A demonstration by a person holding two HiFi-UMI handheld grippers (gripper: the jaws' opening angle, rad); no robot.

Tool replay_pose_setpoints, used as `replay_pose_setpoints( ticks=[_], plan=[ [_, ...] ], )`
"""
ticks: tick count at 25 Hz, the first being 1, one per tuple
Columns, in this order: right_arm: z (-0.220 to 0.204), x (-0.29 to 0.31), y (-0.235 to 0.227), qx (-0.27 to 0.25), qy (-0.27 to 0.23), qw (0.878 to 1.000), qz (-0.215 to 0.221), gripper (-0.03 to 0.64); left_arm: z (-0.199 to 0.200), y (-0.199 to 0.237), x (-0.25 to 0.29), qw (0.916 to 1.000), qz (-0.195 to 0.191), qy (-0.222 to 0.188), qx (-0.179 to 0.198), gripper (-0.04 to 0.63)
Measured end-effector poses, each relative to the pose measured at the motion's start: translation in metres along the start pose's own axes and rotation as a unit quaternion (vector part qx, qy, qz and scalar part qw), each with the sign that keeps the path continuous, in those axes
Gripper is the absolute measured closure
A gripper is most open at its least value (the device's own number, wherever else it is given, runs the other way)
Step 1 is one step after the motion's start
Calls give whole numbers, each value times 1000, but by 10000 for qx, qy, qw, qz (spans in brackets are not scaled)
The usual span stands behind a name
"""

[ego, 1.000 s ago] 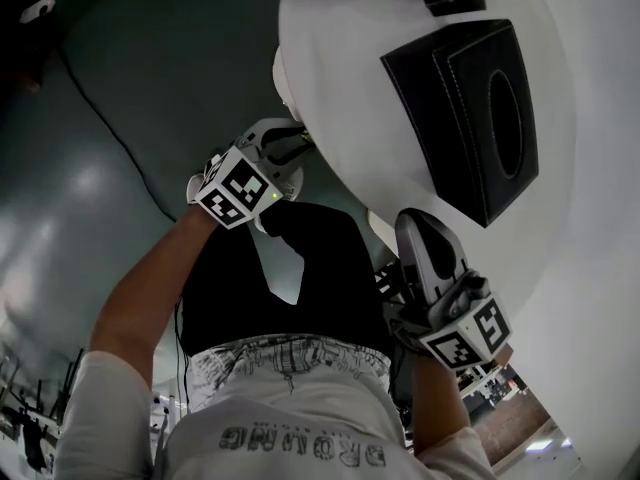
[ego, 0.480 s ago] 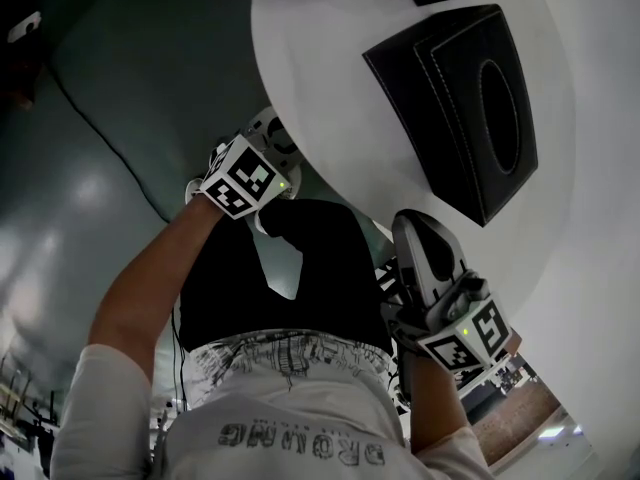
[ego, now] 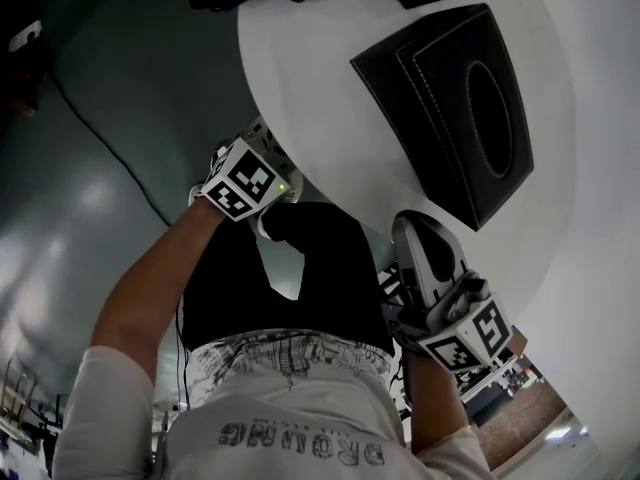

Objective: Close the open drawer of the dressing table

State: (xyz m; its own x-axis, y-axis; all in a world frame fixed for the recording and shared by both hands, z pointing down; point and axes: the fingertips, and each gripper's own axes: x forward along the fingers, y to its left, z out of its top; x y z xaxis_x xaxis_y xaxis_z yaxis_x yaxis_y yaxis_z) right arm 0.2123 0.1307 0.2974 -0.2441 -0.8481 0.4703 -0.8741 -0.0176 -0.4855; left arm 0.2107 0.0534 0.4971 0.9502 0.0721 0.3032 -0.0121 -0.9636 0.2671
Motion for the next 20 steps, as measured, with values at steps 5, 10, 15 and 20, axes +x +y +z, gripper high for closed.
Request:
replay_pose_setpoints(
  ticks=[5,10,15,20],
  plan=[
    [6,-2,2,-13,-65,10000,45,609,-2,-1,0,9998,34,195,30,477],
    [13,-5,7,-24,-131,9999,80,609,-2,-9,-7,9993,78,353,4,442],
    [22,-7,18,-82,-237,9995,202,609,1,-14,-32,9986,211,475,35,433],
    [34,-10,35,-131,-341,9988,321,609,13,-17,-67,9979,398,495,81,433]
  ],
)
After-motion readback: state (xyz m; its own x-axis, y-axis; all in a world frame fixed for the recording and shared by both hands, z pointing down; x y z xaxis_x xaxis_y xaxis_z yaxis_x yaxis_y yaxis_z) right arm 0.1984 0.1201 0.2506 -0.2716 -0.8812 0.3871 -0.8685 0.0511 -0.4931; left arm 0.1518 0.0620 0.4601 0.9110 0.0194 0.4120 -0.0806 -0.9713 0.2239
